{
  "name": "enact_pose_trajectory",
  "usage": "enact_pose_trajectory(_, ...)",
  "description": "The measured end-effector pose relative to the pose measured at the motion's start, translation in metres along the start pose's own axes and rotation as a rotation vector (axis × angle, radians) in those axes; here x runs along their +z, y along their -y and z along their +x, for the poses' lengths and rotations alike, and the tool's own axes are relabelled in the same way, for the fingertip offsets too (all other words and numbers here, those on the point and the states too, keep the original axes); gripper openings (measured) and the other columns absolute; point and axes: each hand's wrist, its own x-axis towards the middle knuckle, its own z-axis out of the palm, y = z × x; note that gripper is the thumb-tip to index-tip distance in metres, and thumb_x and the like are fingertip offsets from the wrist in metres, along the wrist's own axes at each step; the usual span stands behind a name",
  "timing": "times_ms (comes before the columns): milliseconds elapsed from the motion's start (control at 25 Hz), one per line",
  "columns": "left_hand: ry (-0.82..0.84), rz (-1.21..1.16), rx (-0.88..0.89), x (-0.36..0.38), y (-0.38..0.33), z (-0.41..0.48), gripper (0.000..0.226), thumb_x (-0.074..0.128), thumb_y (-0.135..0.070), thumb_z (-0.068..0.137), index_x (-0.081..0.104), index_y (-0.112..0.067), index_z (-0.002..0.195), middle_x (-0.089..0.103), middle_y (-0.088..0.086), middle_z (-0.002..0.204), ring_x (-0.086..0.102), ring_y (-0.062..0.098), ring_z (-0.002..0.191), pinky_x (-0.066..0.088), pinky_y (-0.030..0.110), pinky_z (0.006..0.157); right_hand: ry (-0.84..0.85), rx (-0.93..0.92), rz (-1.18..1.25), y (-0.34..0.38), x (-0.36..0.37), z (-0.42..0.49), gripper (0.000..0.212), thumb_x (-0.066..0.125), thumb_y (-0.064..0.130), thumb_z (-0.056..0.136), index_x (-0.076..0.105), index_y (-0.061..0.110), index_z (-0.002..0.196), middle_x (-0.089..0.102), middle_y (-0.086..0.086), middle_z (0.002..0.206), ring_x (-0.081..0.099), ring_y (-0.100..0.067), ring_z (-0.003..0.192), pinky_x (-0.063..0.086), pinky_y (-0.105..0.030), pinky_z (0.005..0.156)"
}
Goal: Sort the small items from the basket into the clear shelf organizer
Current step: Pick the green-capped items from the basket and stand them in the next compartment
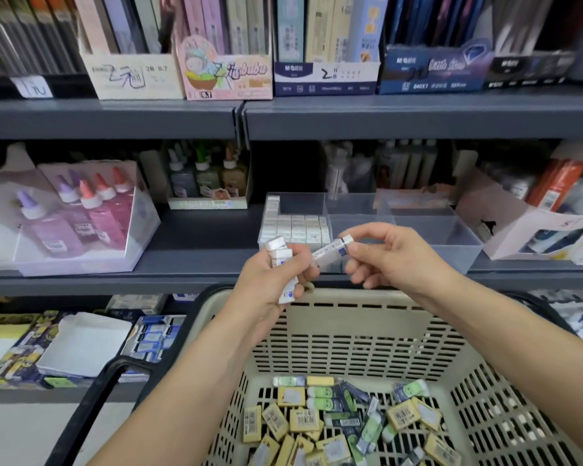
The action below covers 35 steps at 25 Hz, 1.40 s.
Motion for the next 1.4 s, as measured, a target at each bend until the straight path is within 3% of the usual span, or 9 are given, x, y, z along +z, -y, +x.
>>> enact_pose_trajectory(160,-0.046,0.149,0.134,-0.008,-0.009,0.016,0.01,0.063,0.0,0.081,0.064,-0.01,0.08,0.069,0.008,0.072,0.055,0.025,0.075,0.04,0.022,0.049,0.006,-0.05,-0.052,0.015,0.01,0.027,0.008,0.062,0.019,0.087,0.068,0.013,0.086,0.068,-0.003,0.064,0.063,-0.009,0.053,0.046,-0.017,0.045)
enact_pose_trajectory(320,-0.175,0.17,0.206,-0.024,-0.018,0.036,0.009,0.065,-0.008,0.082,0.063,-0.017,0.082,0.068,-0.004,0.064,0.058,0.02,0.071,0.041,0.024,0.049,-0.103,-0.149,-0.227,0.033,0.02,0.078,0.011,0.06,0.003,0.084,0.064,0.014,0.085,0.069,-0.01,0.07,0.067,-0.011,0.055,0.05,-0.021,0.045)
enact_pose_trajectory(440,-0.255,0.196,0.197,-0.036,-0.014,0.048,0.007,0.065,-0.01,0.082,0.062,-0.015,0.086,0.065,-0.005,0.062,0.059,0.012,0.063,0.045,0.023,0.048,-0.289,-0.251,-0.751,0.039,0.023,0.129,0.023,0.061,0.009,0.082,0.062,0.014,0.104,0.07,-0.012,0.098,0.066,-0.029,0.09,0.051,-0.033,0.077)
enact_pose_trajectory(520,-0.267,0.249,0.174,-0.041,-0.007,0.053,0.006,0.063,-0.01,0.083,0.062,-0.014,0.088,0.065,-0.001,0.066,0.057,0.01,0.057,0.047,0.025,0.053,-0.359,-0.354,-1.032,0.036,0.027,0.151,0.025,0.059,0.014,0.083,0.064,0.015,0.107,0.067,-0.011,0.11,0.06,-0.032,0.1,0.044,-0.03,0.08)
enact_pose_trajectory(680,-0.263,0.227,0.136,-0.048,0.0,0.057,0.007,0.064,-0.011,0.082,0.063,-0.015,0.087,0.065,-0.007,0.06,0.058,0.008,0.057,0.048,0.024,0.054,-0.305,-0.476,-1.02,0.019,0.039,0.174,0.022,0.056,0.01,0.083,0.064,0.012,0.103,0.067,-0.013,0.106,0.06,-0.033,0.097,0.047,-0.034,0.079)
enact_pose_trajectory(880,-0.243,0.222,0.117,-0.046,0.0,0.056,0.006,0.063,-0.013,0.082,0.063,-0.017,0.087,0.064,-0.009,0.06,0.058,0.006,0.058,0.047,0.02,0.052,-0.205,-0.536,-1.021,0.012,0.053,0.182,0.025,0.052,0.009,0.086,0.062,0.012,0.109,0.066,-0.009,0.108,0.06,-0.029,0.099,0.045,-0.029,0.081)
enact_pose_trajectory(1040,-0.244,0.216,0.095,-0.043,-0.002,0.053,0.004,0.063,-0.016,0.083,0.062,-0.019,0.086,0.064,-0.004,0.067,0.058,0.01,0.062,0.046,0.02,0.051,-0.098,-0.526,-1.088,0.019,0.062,0.183,0.023,0.048,0.011,0.09,0.06,0.013,0.11,0.064,-0.007,0.11,0.058,-0.027,0.098,0.039,-0.025,0.075)
enact_pose_trajectory(1200,-0.232,0.199,0.087,-0.043,-0.004,0.051,0.005,0.063,-0.015,0.083,0.062,-0.02,0.084,0.063,-0.004,0.066,0.057,0.012,0.063,0.044,0.021,0.05,-0.054,-0.447,-1.076,0.033,0.061,0.19,0.024,0.052,0.007,0.089,0.063,0.01,0.11,0.063,-0.01,0.114,0.058,-0.027,0.105,0.046,-0.029,0.089)
enact_pose_trajectory(1400,-0.215,0.151,0.085,-0.043,-0.005,0.052,0.006,0.063,-0.013,0.083,0.061,-0.018,0.081,0.06,-0.006,0.061,0.052,0.014,0.063,0.04,0.022,0.047,-0.01,-0.356,-1.105,0.032,0.061,0.198,0.023,0.054,0.005,0.087,0.065,0.011,0.106,0.063,-0.008,0.114,0.058,-0.025,0.105,0.045,-0.028,0.089)
